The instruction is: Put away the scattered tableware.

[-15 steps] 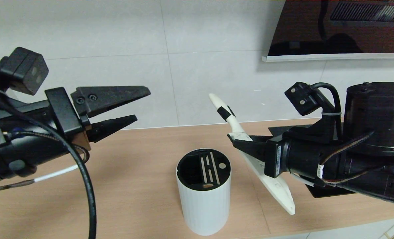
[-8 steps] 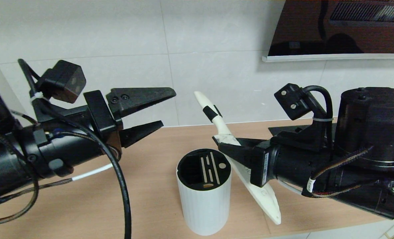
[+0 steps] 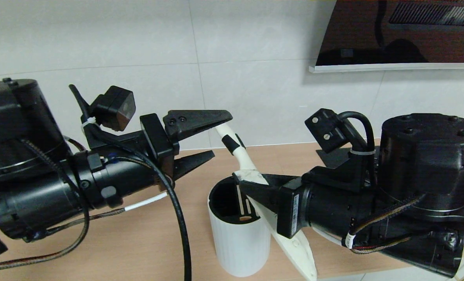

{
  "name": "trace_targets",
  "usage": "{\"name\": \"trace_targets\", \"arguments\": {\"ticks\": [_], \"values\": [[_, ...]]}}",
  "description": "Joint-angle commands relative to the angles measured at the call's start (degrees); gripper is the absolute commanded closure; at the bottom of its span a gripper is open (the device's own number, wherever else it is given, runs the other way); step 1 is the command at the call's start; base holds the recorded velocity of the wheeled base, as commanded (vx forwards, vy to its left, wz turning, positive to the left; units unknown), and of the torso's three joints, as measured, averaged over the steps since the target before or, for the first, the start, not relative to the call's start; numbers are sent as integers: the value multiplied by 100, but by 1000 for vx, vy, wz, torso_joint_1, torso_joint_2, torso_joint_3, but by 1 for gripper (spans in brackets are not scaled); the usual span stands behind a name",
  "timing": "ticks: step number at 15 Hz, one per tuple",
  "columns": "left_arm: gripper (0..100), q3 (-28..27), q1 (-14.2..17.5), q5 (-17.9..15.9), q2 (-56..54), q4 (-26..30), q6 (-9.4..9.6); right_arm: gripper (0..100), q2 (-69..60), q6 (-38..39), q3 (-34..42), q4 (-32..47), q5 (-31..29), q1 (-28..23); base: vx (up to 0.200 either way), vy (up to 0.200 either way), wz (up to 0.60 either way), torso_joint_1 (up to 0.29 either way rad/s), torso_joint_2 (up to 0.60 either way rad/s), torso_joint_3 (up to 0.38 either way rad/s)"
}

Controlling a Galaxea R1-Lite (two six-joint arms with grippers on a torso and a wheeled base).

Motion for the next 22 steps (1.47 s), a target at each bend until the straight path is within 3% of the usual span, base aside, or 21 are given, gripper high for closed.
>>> {"name": "trace_targets", "arguments": {"ticks": [1,5,12,15,17,18,22], "values": [[0,-4,-121,89,193,-80,-53,100,22,12,-15,-3,2,47,0,0,0,0,0,0],[0,-4,-394,590,641,-299,-27,100,40,127,-24,-3,11,161,0,0,0,0,0,0],[0,4,-482,837,896,-501,0,100,58,153,-15,-21,20,196,0,0,0,0,0,0],[0,13,-482,1048,1001,-624,237,100,75,153,-15,-21,20,196,0,0,0,0,0,0],[0,13,-473,1223,1124,-800,290,100,84,153,-15,-21,20,196,0,0,0,0,0,0],[100,13,-482,1232,1133,-835,290,100,84,153,-15,-21,20,196,0,0,0,0,0,0],[100,4,-473,1223,1107,-853,281,100,102,153,-6,-21,20,196,0,0,0,0,0,0]]}}
